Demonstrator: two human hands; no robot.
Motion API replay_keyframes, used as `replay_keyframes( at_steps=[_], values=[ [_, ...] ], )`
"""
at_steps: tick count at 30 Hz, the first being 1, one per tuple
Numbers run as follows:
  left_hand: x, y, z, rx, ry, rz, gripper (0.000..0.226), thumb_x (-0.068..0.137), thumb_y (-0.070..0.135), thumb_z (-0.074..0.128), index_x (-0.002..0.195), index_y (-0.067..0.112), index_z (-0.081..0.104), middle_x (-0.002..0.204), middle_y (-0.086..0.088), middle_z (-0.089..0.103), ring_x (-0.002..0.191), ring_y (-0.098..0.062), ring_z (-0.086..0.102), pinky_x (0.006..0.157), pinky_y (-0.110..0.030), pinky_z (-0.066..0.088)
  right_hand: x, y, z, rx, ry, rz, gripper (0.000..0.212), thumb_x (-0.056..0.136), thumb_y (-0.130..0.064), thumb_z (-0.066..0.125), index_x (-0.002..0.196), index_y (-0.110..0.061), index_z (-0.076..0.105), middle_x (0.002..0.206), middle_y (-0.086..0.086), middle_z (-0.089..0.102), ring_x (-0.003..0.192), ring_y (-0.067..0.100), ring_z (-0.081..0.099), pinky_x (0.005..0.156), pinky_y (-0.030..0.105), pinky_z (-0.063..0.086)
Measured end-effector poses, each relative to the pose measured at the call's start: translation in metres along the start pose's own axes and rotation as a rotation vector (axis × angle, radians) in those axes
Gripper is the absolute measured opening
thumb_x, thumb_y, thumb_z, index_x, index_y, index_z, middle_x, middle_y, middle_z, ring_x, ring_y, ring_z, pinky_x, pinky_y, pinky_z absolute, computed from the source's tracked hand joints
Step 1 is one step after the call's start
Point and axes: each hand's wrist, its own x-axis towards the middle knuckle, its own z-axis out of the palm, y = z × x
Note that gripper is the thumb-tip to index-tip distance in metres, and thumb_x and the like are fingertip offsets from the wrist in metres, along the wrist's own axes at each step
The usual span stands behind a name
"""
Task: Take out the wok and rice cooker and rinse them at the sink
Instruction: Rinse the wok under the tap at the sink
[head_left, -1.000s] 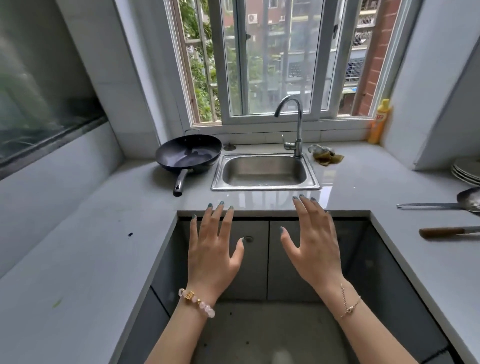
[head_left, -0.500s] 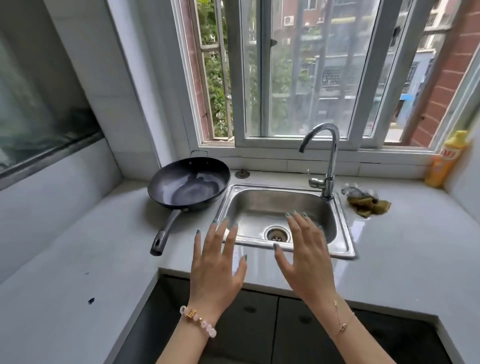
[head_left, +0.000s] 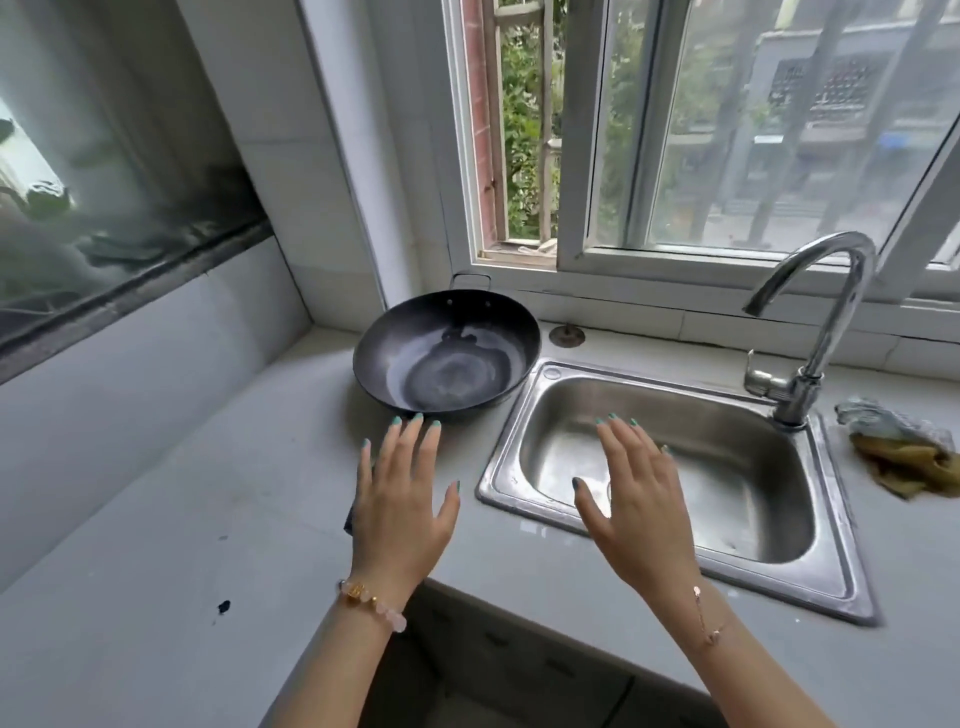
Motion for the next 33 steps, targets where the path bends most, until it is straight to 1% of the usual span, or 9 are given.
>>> replay_keyframes(
  at_steps=[3,8,12,15,17,21,24,27,33],
  values=[
    [0.021,-0.034,0.016,0.006,-0.016,-0.043,0.063,0.076,0.031,0.067,0.132,0.011,0.043,0.133,-0.012,0.054,0.126,-0.033,0.049,0.103,-0.054,0.035,0.02,-0.012,0.029,0.009,-0.056,-0.013,0.059,0.087,-0.044,0.039,0.135,-0.011,0.048,0.139,0.007,0.049,0.132,0.024,0.036,0.106,0.047,0.036],
    [0.054,-0.081,0.049,-0.106,-0.251,-0.243,0.064,0.091,0.043,0.048,0.146,0.019,0.028,0.153,-0.001,0.027,0.142,-0.021,0.024,0.115,-0.041,0.022,0.055,-0.06,0.095,0.259,-0.267,0.042,0.061,0.087,-0.046,0.039,0.137,-0.012,0.046,0.138,0.001,0.049,0.13,0.018,0.039,0.11,0.03,0.028],
    [0.067,-0.108,0.072,-0.469,-0.488,-0.497,0.067,0.09,0.048,0.05,0.146,0.025,0.024,0.149,0.005,0.032,0.133,-0.018,0.037,0.103,-0.035,0.034,0.086,-0.097,0.141,0.815,-0.595,0.593,0.035,0.096,-0.036,0.047,0.126,-0.02,0.053,0.129,-0.001,0.053,0.111,0.012,0.05,0.099,0.031,0.038],
    [0.075,-0.121,0.088,-0.837,-0.66,-0.685,0.056,0.085,0.048,0.058,0.132,0.022,0.045,0.122,0.0,0.06,0.109,-0.016,0.058,0.094,-0.031,0.046,0.11,-0.111,0.173,1.232,-0.705,1.025,0.026,0.095,-0.036,0.048,0.109,-0.016,0.057,0.114,0.006,0.061,0.102,0.015,0.056,0.094,0.034,0.042],
    [0.078,-0.123,0.092,-1.102,-0.731,-0.796,0.036,0.088,0.037,0.06,0.115,0.013,0.055,0.099,-0.004,0.067,0.085,-0.016,0.065,0.074,-0.028,0.053,0.122,-0.116,0.19,1.373,-0.742,1.149,0.022,0.094,-0.033,0.05,0.101,-0.013,0.057,0.101,0.008,0.064,0.095,0.019,0.06,0.092,0.036,0.045],
    [0.084,-0.123,0.094,-1.48,-0.816,-0.951,0.017,0.092,0.018,0.058,0.103,0.005,0.058,0.076,-0.008,0.065,0.066,-0.019,0.063,0.065,-0.036,0.055,0.137,-0.127,0.212,1.558,-0.787,1.235,0.02,0.092,-0.022,0.052,0.098,-0.004,0.06,0.081,0.009,0.066,0.069,0.017,0.063,0.063,0.025,0.053],
    [0.087,-0.122,0.094,-1.569,-0.88,-0.945,0.006,0.091,0.006,0.055,0.096,0.002,0.054,0.065,-0.007,0.058,0.052,-0.016,0.056,0.053,-0.028,0.052,0.145,-0.134,0.223,1.604,-0.798,1.256,0.018,0.092,-0.013,0.054,0.1,0.003,0.059,0.089,0.014,0.064,0.071,0.018,0.066,0.061,0.026,0.056],
    [0.086,-0.121,0.097,-1.532,-0.925,-0.913,0.006,0.091,0.004,0.051,0.087,0.006,0.049,0.057,-0.003,0.049,0.043,-0.012,0.046,0.044,-0.022,0.042,0.152,-0.14,0.229,1.666,-0.801,1.239,0.008,0.092,-0.006,0.054,0.086,0.0,0.057,0.075,0.01,0.058,0.059,0.014,0.062,0.056,0.022,0.054],
    [0.084,-0.116,0.102,-1.44,-0.858,-0.872,0.012,0.089,0.004,0.048,0.081,0.01,0.042,0.053,0.001,0.041,0.04,-0.01,0.036,0.041,-0.021,0.034,0.152,-0.143,0.233,1.645,-0.808,1.198,0.027,0.095,-0.014,0.052,0.069,-0.008,0.048,0.059,0.003,0.049,0.054,0.013,0.048,0.059,0.023,0.044]
  ],
)
